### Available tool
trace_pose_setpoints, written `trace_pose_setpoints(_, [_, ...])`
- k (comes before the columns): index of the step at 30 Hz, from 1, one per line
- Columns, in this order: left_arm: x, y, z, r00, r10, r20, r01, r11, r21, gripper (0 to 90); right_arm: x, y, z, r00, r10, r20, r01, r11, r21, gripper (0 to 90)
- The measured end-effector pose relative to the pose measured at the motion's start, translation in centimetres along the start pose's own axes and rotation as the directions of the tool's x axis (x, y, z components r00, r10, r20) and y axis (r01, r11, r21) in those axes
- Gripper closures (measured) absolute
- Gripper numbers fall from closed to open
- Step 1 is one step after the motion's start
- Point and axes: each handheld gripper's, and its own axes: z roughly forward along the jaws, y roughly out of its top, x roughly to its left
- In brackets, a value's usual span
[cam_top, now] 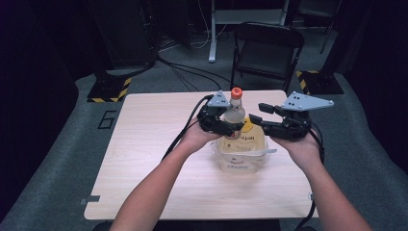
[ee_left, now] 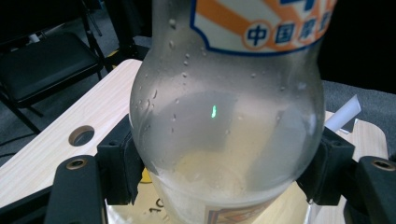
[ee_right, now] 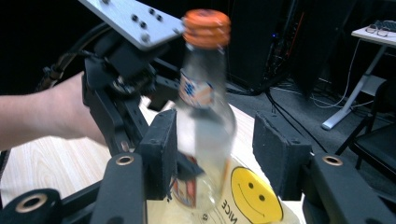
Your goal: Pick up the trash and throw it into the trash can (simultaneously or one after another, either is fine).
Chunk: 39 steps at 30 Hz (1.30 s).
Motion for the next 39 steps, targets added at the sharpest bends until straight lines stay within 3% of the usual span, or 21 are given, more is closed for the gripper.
trace_pose_setpoints(7, [-0.5,-0.3,1.4,0.9996,0.014,0.023,-0.014,0.9997,0.019,28.0,-0.1,0.3,2.3,0.9999,0.000,-0.013,0.001,1.000,0.023,48.6])
trace_pose_setpoints(17, [-0.7,-1.4,3.1,0.9988,0.028,0.041,-0.030,0.9977,0.061,28.0,-1.1,-0.6,4.8,0.9985,0.054,0.003,-0.054,0.997,0.054,50.2])
trace_pose_setpoints(19, [-0.7,-1.7,3.4,0.9988,0.024,0.043,-0.027,0.9973,0.069,28.0,-1.1,-0.8,5.3,0.9985,0.054,0.007,-0.054,0.996,0.070,56.1])
trace_pose_setpoints(23, [-0.4,-2.4,3.7,0.9991,0.011,0.041,-0.014,0.9969,0.078,28.0,-0.9,-1.1,6.0,0.9987,0.047,0.018,-0.048,0.995,0.090,57.8])
trace_pose_setpoints(30, [-0.1,-3.3,3.5,0.9998,0.011,0.016,-0.013,0.9951,0.098,27.6,-0.7,-1.6,7.1,0.9987,0.050,0.006,-0.050,0.993,0.104,58.2])
trace_pose_setpoints(32, [0.0,-3.7,3.1,0.9998,0.017,0.014,-0.018,0.9954,0.094,27.5,-0.6,-1.5,7.3,0.9983,0.058,-0.002,-0.057,0.993,0.104,58.2])
trace_pose_setpoints(35, [0.1,-4.1,2.4,0.9999,-0.014,0.006,0.014,0.9989,0.045,25.2,-0.2,-1.6,7.7,0.9991,0.042,-0.004,-0.041,0.992,0.122,58.2])
trace_pose_setpoints(39, [0.3,-4.3,1.6,0.9998,-0.018,-0.003,0.018,0.9987,0.048,22.4,0.3,-2.1,8.4,0.9997,0.014,0.019,-0.016,0.988,0.150,58.4])
